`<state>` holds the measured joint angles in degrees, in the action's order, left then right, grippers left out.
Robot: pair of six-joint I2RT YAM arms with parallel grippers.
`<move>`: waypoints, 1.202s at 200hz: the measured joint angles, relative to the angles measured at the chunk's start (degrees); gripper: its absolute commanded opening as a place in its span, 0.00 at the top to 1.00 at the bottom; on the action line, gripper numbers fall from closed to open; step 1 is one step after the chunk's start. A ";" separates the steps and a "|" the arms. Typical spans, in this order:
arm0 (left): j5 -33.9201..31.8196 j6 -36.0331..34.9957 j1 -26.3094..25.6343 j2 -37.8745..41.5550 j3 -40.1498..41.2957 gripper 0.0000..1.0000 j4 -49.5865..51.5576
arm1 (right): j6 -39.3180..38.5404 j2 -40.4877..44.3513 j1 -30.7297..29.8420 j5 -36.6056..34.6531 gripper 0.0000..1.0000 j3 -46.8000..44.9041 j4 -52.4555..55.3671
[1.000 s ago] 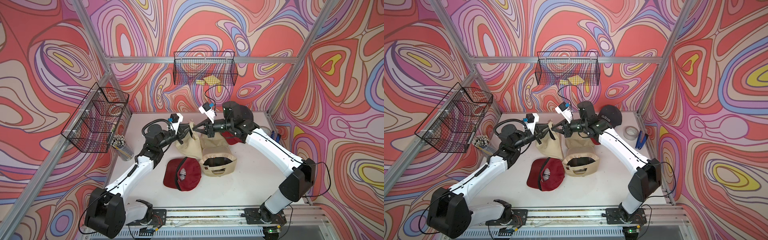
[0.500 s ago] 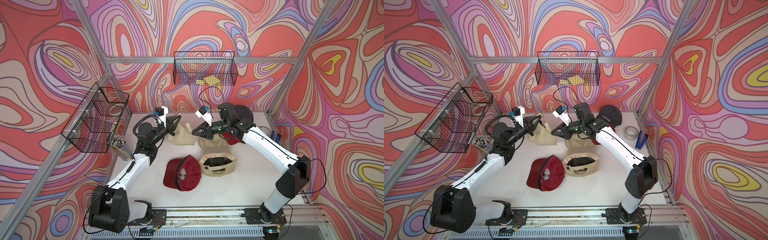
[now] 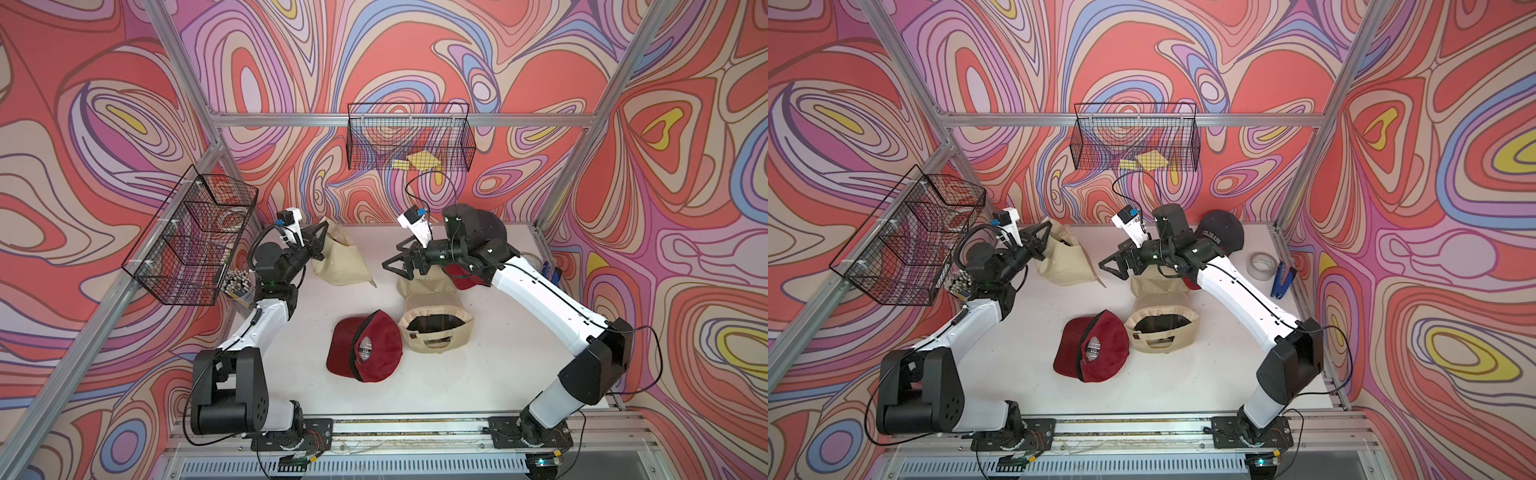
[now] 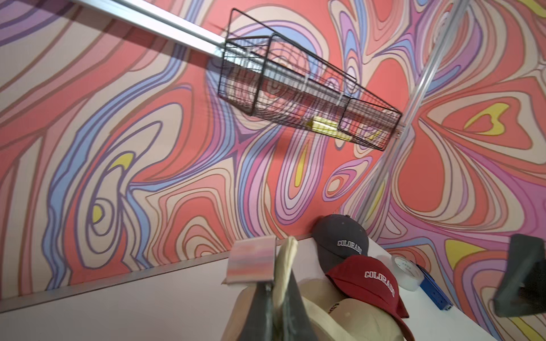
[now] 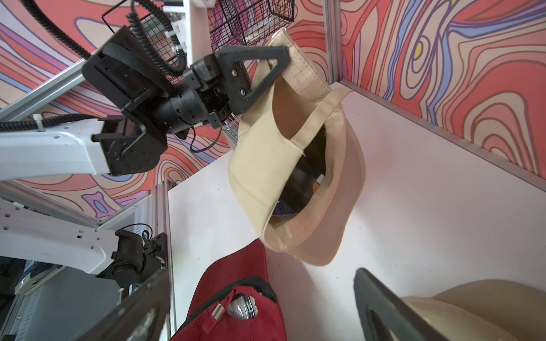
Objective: Open the adjustable buckle of the baseball cap
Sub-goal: Place the baseball cap at the center of the board.
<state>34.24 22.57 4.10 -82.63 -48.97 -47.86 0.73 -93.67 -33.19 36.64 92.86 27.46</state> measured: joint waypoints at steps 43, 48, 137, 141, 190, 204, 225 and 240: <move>-0.72 -0.31 3.26 -5.35 -0.09 1.00 -1.27 | 0.02 0.52 0.00 -0.46 0.02 -0.07 -0.02; -0.72 -0.52 3.52 -6.25 -0.22 1.00 -1.22 | 0.02 0.57 0.00 -0.46 0.02 -0.09 0.00; -4.20 -1.31 5.70 -12.46 -1.86 0.41 2.05 | 0.02 0.59 0.00 -0.46 0.02 -0.11 0.33; -4.31 -0.98 5.70 -12.59 -1.88 0.41 2.10 | 0.02 0.59 0.00 -0.44 0.02 -0.11 0.39; -5.79 3.67 5.57 -12.20 -1.81 0.43 2.67 | 0.02 0.55 0.00 -1.16 0.02 -0.09 0.81; -6.75 3.43 4.90 -10.03 -0.63 0.43 3.72 | 0.02 0.55 0.00 -1.60 0.02 -0.09 1.09; -9.03 -1.60 -0.50 -4.02 0.33 0.43 9.86 | 0.02 0.55 0.00 -2.29 0.02 -0.07 1.68; -10.69 -6.69 -7.54 0.42 -0.52 0.43 16.02 | 0.02 0.55 0.00 -2.97 0.02 -0.07 1.99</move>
<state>23.55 15.88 -3.44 -82.21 -49.50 -31.83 0.75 -93.12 -33.19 33.67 92.79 29.45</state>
